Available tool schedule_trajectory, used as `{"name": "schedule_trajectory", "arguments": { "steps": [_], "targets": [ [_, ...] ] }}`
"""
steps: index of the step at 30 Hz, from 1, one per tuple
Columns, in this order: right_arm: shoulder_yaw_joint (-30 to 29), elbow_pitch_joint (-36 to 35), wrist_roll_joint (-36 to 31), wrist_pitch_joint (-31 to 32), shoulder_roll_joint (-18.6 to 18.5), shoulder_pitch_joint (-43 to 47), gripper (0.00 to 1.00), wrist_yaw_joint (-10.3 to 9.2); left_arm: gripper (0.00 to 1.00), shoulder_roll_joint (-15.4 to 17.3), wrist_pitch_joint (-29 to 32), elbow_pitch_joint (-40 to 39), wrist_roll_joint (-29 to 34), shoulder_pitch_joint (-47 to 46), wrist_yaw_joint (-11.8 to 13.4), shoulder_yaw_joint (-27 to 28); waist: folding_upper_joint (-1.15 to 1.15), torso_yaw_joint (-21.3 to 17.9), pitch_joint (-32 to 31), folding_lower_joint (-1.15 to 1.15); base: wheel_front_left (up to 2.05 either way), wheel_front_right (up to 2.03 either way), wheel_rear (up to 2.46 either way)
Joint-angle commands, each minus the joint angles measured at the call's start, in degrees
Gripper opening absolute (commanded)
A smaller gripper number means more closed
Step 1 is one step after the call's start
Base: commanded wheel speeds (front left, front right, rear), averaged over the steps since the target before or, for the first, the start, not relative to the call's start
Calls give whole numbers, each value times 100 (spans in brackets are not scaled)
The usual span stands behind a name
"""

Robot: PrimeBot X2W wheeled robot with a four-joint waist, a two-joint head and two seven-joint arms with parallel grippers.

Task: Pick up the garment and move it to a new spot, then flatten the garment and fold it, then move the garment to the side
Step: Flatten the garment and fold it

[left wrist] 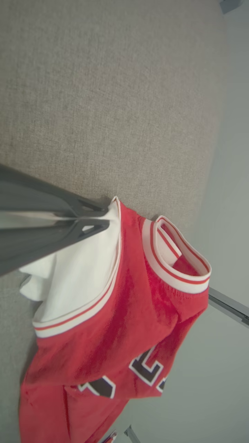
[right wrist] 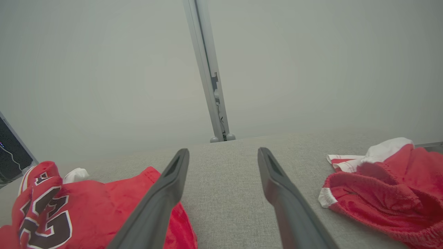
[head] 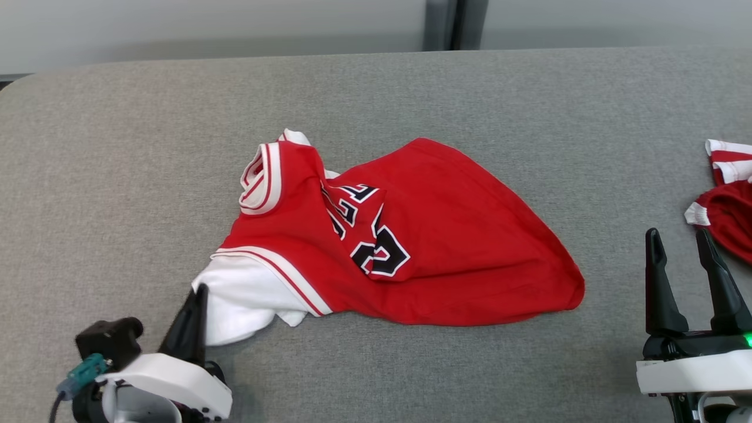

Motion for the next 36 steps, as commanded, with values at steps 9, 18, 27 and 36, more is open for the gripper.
{"name": "schedule_trajectory", "arguments": {
  "steps": [9, 18, 27, 36],
  "targets": [
    [-15, -31, -75, 109, -16, -41, 100, 1, 100, -172, -599, 848, -25, -291, -316, -89, 0, 177, -161, 0, 0, 0, 0],
    [53, -137, -295, 248, -89, 196, 100, 1, 100, -51, -1356, -73, 844, -532, -122, 40, 0, 223, -504, 0, 0, 0, 0],
    [141, -196, -406, 319, -96, 469, 100, 1, 100, 62, -1379, -609, 1211, 211, -207, 79, 0, 138, -690, 0, 0, 0, 0],
    [134, -221, -423, 367, -56, 597, 100, 1, 100, 94, -1381, -474, 1181, 349, -242, 60, 0, 147, -764, 0, 0, 0, 0]
  ]
}}
